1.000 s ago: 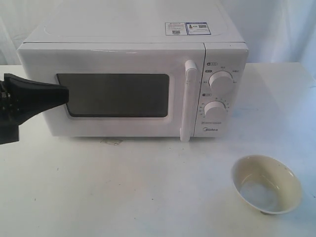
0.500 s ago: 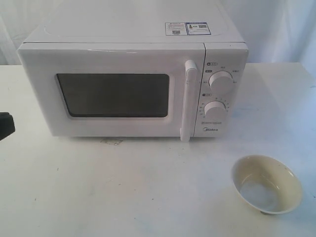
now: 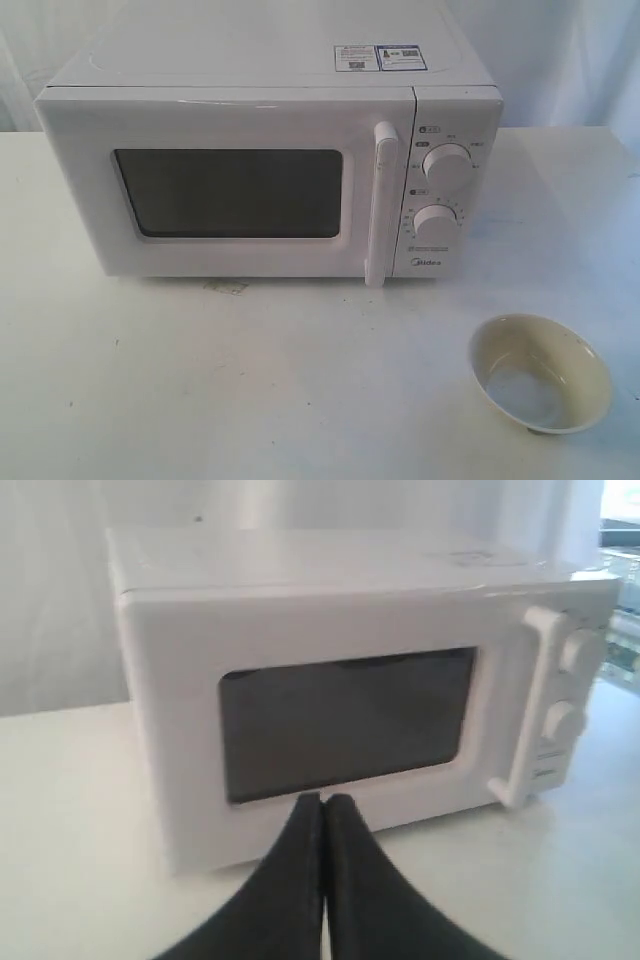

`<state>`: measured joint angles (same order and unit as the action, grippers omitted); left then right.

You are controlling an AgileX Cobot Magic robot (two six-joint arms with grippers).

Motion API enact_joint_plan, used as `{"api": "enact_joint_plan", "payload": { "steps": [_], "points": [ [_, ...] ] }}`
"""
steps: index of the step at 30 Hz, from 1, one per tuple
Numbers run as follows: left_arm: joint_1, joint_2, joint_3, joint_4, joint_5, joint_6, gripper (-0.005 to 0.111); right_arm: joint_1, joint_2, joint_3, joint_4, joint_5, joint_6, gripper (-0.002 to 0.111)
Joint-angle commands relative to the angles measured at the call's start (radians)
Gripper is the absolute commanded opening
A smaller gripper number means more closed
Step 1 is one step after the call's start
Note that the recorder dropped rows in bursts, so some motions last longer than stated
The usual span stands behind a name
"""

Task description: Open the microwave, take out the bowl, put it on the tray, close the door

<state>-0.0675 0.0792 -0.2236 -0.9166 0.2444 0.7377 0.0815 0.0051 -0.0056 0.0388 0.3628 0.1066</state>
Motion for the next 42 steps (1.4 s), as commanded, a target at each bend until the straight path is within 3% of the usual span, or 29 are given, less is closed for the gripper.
{"api": "enact_joint_plan", "payload": {
  "steps": [1, 5, 10, 21, 27, 42],
  "points": [
    [0.032, -0.079, 0.06, 0.385, -0.02, -0.398, 0.0, -0.004, -0.005, 0.006, -0.008, -0.013, 0.003, 0.0],
    [0.064, -0.079, 0.072, 0.691, -0.021, -0.69, 0.0, -0.004, -0.005, 0.006, -0.008, -0.013, 0.003, 0.0],
    [0.092, -0.079, 0.072, 0.815, -0.008, -0.715, 0.0, -0.004, -0.005, 0.006, -0.008, -0.011, 0.003, 0.0],
    [0.105, -0.079, 0.147, 0.89, 0.009, -0.729, 0.0, -0.004, -0.005, 0.006, -0.008, -0.011, 0.003, 0.0],
    [0.105, -0.079, 0.204, 1.03, 0.011, -0.974, 0.0, -0.004, -0.005, 0.006, -0.008, -0.011, 0.003, 0.0],
    [0.105, -0.079, 0.224, 1.032, 0.011, -0.939, 0.0, -0.004, -0.005, 0.006, -0.008, -0.011, 0.003, 0.0]
  ]
}}
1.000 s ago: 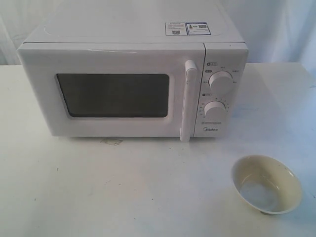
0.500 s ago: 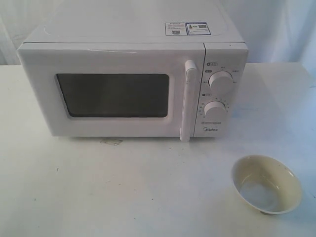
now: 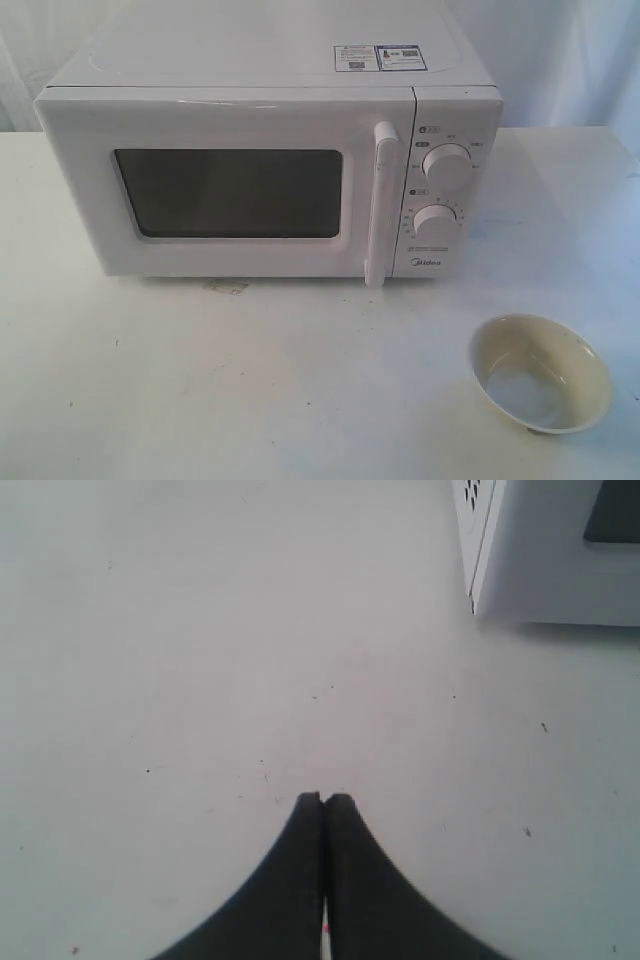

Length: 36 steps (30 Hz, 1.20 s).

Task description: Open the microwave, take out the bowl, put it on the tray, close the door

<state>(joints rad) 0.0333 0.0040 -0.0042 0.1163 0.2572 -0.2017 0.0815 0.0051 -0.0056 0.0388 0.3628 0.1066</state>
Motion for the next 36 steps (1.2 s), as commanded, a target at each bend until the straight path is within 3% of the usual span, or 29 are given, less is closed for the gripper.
{"api": "enact_joint_plan", "payload": {
  "steps": [1, 7, 36],
  "points": [
    [0.004, -0.004, 0.004, -0.001, -0.002, 0.0, 0.0, -0.004, -0.005, 0.006, -0.008, -0.011, 0.003, 0.0],
    [0.004, -0.004, 0.004, -0.001, -0.002, 0.087, 0.0, -0.004, -0.005, 0.006, -0.008, -0.011, 0.003, 0.0],
    [0.004, -0.004, 0.004, -0.001, -0.002, 0.089, 0.0, -0.004, -0.005, 0.006, -0.008, -0.011, 0.003, 0.0]
  ]
}}
